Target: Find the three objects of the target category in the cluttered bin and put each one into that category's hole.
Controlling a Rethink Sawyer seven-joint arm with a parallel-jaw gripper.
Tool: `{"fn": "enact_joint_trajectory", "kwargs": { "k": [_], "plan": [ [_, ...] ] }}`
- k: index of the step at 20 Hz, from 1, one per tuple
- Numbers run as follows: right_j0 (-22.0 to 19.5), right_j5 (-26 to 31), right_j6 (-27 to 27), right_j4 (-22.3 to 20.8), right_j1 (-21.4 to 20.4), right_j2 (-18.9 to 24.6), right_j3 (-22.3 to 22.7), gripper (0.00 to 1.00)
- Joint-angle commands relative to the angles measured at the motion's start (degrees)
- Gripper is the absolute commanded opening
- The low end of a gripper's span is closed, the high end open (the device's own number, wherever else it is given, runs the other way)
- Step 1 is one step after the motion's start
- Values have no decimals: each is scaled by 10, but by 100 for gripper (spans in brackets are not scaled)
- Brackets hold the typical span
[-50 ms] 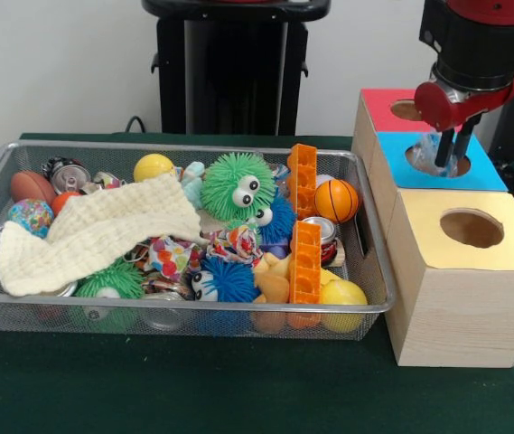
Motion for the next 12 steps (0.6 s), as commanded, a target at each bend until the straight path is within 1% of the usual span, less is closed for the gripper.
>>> {"fn": "enact_joint_trajectory", "kwargs": {
  "k": [1,2,6,9,12],
  "plan": [
    [3,-16,55,-20,51,-34,-1,0],
    [6,-17,58,-19,55,-36,-7,0],
    [8,-19,60,-12,56,-36,-7,0],
    [13,-24,68,-6,51,-37,-4,0],
    [18,-16,75,0,47,-39,-2,0]
  ]
}}
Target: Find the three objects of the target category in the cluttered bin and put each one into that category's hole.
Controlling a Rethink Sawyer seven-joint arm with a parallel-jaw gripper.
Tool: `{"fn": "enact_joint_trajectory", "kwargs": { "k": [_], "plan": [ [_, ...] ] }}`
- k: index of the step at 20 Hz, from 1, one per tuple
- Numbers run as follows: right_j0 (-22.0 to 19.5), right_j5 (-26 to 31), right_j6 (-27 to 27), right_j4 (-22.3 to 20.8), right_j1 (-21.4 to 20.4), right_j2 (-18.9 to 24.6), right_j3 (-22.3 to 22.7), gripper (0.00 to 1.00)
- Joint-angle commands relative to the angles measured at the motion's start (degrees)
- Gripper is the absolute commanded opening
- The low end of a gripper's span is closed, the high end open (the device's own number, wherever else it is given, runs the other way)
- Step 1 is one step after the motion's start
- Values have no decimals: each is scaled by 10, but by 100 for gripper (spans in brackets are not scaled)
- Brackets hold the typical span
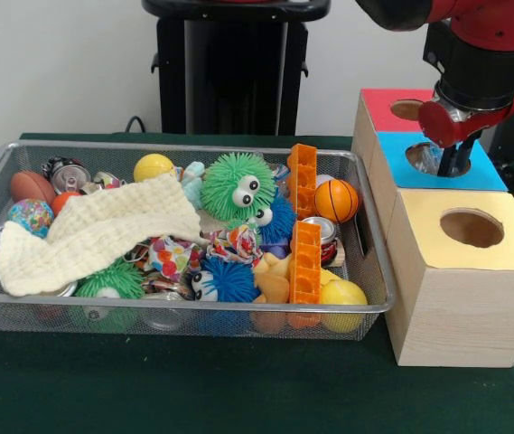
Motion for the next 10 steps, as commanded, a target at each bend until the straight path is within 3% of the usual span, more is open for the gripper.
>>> {"fn": "enact_joint_trajectory", "kwargs": {
  "k": [1,9,10],
  "plan": [
    [8,-3,78,3,22,-31,2,0],
    [8,10,73,9,20,-41,-9,0],
    [10,9,82,17,21,-45,-10,100]
  ]
}}
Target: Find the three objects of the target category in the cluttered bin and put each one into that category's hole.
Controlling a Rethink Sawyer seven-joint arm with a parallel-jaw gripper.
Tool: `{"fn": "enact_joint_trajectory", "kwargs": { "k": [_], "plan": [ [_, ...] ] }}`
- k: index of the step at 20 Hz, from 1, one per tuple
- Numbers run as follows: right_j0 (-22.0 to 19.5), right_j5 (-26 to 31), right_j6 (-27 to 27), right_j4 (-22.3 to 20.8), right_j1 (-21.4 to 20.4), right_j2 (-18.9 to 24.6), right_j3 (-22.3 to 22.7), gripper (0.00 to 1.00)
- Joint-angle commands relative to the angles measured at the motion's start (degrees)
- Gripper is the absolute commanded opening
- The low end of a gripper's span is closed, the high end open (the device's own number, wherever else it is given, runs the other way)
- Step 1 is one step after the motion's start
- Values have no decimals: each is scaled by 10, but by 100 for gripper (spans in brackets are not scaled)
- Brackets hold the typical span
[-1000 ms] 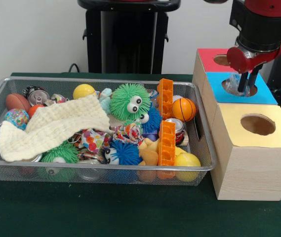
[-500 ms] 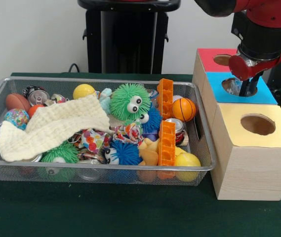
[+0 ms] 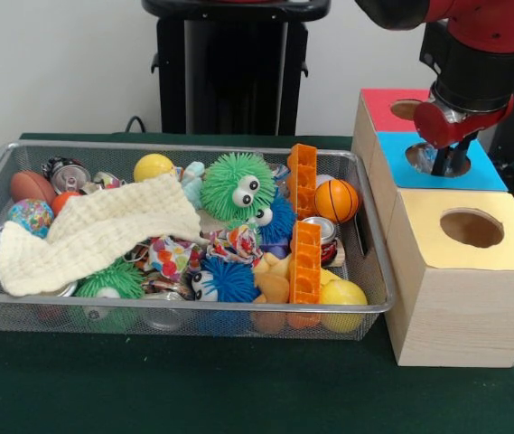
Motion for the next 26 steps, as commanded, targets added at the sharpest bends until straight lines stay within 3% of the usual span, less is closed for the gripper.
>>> {"fn": "enact_joint_trajectory", "kwargs": {
  "k": [1,3,5,16,26],
  "plan": [
    [-1,14,82,16,19,-27,-7,100],
    [-1,26,84,20,14,-29,-10,100],
    [-2,49,49,18,14,-21,-20,100],
    [-3,45,67,39,3,-27,-7,100],
    [-5,90,46,50,-52,-28,-15,100]
  ]
}}
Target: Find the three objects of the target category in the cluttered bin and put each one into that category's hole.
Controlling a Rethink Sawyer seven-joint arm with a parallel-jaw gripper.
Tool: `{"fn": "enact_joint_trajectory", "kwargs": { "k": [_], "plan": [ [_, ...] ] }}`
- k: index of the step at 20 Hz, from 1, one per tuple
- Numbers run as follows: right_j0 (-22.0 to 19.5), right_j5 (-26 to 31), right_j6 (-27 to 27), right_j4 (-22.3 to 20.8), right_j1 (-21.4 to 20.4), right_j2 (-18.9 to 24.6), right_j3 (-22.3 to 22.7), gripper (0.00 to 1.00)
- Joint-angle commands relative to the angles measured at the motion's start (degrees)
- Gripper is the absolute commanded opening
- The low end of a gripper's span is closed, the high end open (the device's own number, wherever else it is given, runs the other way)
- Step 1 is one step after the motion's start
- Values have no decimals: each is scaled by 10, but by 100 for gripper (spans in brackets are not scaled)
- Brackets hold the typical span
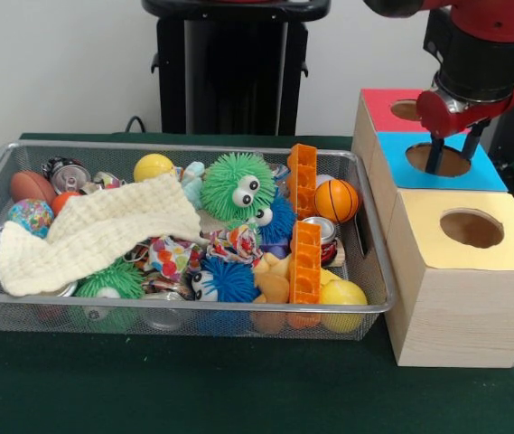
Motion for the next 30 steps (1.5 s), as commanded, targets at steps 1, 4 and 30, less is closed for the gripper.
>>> {"fn": "enact_joint_trajectory", "kwargs": {
  "k": [1,4,30],
  "plan": [
    [-10,80,41,19,-49,-14,-16,100],
    [-13,83,36,19,-62,-13,-17,100],
    [-173,25,-185,-63,-80,63,15,100]
  ]
}}
